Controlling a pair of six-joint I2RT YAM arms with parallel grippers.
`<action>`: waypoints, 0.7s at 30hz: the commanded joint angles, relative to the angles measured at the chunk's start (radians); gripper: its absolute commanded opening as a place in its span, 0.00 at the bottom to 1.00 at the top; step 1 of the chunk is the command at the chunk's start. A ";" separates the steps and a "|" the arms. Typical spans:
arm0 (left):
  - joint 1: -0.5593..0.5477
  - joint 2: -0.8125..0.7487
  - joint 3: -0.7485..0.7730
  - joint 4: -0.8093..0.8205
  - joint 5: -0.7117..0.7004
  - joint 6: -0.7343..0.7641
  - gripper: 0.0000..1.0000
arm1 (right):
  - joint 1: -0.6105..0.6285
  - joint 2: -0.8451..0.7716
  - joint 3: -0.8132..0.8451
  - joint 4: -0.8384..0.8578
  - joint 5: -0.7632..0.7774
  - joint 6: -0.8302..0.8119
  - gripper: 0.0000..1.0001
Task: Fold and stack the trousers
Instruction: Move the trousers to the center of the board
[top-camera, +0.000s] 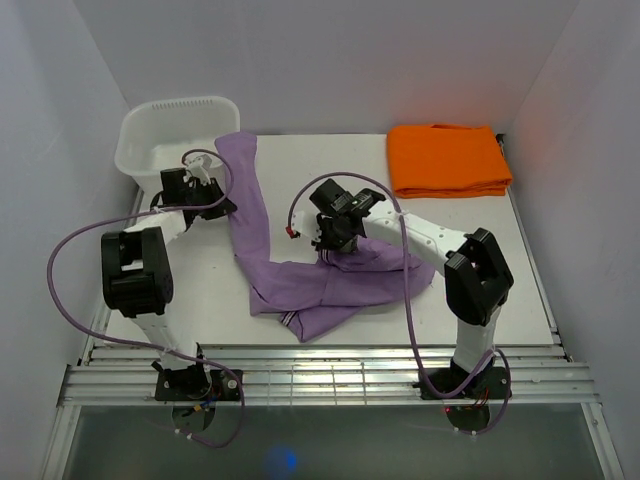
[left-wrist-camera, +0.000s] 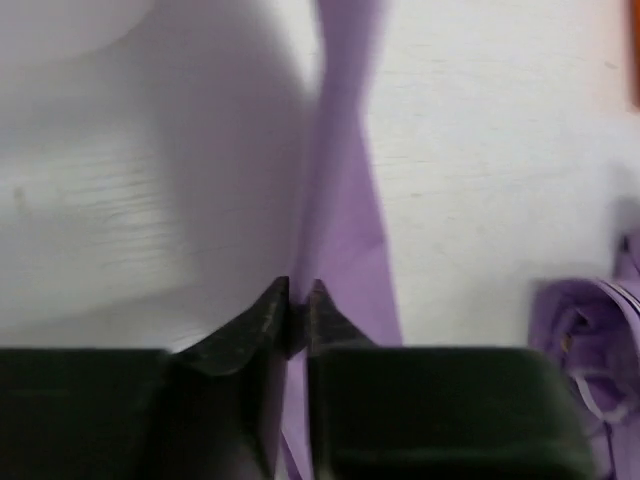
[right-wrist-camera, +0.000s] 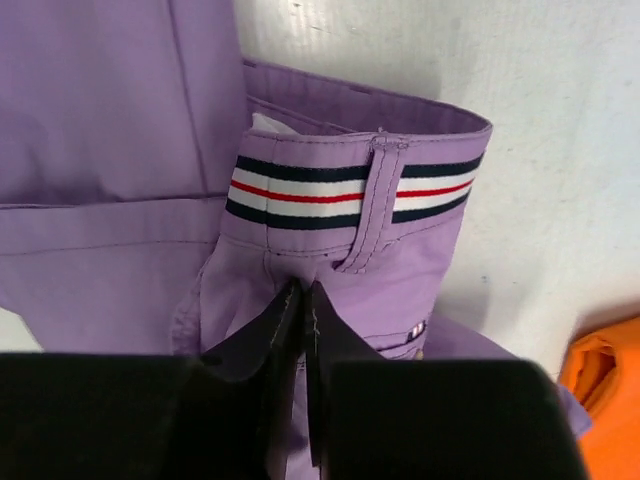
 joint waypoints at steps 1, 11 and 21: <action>0.004 -0.178 0.031 0.082 0.291 0.127 0.19 | -0.046 -0.061 0.053 0.042 0.059 -0.004 0.08; -0.428 -0.708 -0.005 -0.560 0.537 0.756 0.00 | -0.317 -0.137 0.335 0.065 -0.064 0.070 0.08; -1.105 -0.553 -0.010 -0.699 0.118 0.971 0.35 | -0.388 -0.233 0.303 0.167 -0.094 0.098 0.08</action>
